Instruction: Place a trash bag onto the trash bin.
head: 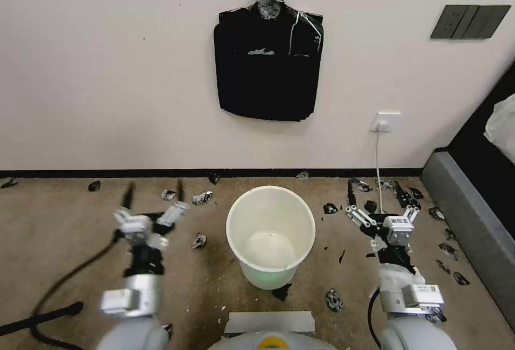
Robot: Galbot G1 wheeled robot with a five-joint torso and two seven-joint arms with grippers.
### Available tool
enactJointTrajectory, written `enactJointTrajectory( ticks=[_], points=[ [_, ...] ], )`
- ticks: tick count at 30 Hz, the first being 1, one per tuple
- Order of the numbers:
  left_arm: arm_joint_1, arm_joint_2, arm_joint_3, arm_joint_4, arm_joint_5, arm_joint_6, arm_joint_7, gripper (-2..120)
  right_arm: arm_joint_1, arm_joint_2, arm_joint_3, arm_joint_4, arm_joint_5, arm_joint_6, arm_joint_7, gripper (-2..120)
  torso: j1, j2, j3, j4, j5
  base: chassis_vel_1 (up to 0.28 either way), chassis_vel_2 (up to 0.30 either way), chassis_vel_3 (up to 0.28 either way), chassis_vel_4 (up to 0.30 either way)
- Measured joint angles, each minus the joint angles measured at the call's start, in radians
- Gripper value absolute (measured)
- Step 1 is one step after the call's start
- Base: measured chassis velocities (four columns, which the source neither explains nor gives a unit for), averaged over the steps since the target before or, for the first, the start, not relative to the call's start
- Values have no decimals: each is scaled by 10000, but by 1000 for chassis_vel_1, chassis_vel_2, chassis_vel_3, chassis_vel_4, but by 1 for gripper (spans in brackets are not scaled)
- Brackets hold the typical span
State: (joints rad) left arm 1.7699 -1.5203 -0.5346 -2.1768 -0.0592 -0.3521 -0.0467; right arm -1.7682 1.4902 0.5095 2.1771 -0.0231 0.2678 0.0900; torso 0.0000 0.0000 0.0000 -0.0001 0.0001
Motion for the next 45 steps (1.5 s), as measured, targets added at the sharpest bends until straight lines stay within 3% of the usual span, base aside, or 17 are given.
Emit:
enactJointTrajectory(
  ticks=[10,13,17,18,20,27,33,36,45],
  points=[
    [53,172,-46,153,-177,22,142,100,79,-192,-298,33,571,-143,-70,100,0,0,0,-1,-3,0,0,0,0],
    [185,204,-52,198,-316,13,188,100,515,-631,-492,49,1278,-448,-185,100,0,1,0,-1,-1,0,0,0,0],
    [-18,549,298,456,-353,74,170,100,1463,-1319,-325,-123,2445,-924,-412,100,0,0,1,9,3,0,0,0,0],
    [-151,717,495,505,-353,142,150,100,1791,-1544,-189,-153,2910,-1126,-462,100,0,0,0,-13,-7,0,0,0,0],
    [-97,751,554,498,-351,179,143,100,2278,-1859,-193,-222,3455,-1385,-483,100,0,0,1,-4,-1,0,0,0,0],
    [195,716,307,176,-254,197,169,100,5368,-3053,-1139,-797,6009,-2628,-396,100,0,0,1,3,-1,0,0,0,0],
    [180,755,143,68,-201,234,177,100,7324,-3178,-2092,-1518,6808,-3102,-275,100,1,0,2,1,-2,0,0,0,0],
    [159,701,80,66,-29,244,182,100,9023,-2944,-2953,-2385,7196,-3371,-74,100,1,0,2,1,-2,0,0,0,0],
    [338,456,-17,-29,145,219,188,100,11931,-2059,-3759,-4259,8561,-3565,283,100,2,0,2,3,-3,0,0,0,0]
  ],
)
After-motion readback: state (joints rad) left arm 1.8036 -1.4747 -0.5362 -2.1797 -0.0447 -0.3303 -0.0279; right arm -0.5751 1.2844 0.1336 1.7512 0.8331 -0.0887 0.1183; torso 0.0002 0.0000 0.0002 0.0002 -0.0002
